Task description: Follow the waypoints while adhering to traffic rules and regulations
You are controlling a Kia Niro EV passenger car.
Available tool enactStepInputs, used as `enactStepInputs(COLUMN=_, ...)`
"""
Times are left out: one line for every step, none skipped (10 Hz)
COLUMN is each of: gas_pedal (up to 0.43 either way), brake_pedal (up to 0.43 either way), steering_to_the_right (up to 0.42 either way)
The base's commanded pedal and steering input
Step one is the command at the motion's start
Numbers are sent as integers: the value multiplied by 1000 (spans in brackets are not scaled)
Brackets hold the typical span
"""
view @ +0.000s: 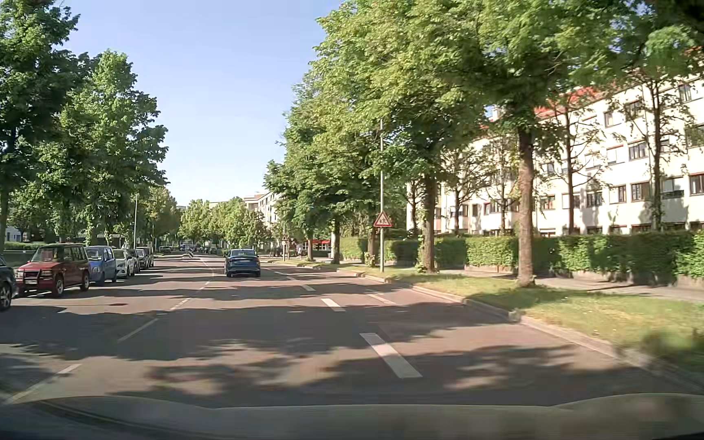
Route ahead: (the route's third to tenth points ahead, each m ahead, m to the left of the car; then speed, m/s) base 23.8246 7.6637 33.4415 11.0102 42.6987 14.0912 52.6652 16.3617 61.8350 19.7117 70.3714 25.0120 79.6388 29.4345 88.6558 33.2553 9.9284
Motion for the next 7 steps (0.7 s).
enactStepInputs(gas_pedal=39, brake_pedal=0, steering_to_the_right=-104)
enactStepInputs(gas_pedal=39, brake_pedal=0, steering_to_the_right=-101)
enactStepInputs(gas_pedal=39, brake_pedal=0, steering_to_the_right=-98)
enactStepInputs(gas_pedal=39, brake_pedal=0, steering_to_the_right=-97)
enactStepInputs(gas_pedal=39, brake_pedal=0, steering_to_the_right=-94)
enactStepInputs(gas_pedal=39, brake_pedal=0, steering_to_the_right=-90)
enactStepInputs(gas_pedal=39, brake_pedal=0, steering_to_the_right=-84)
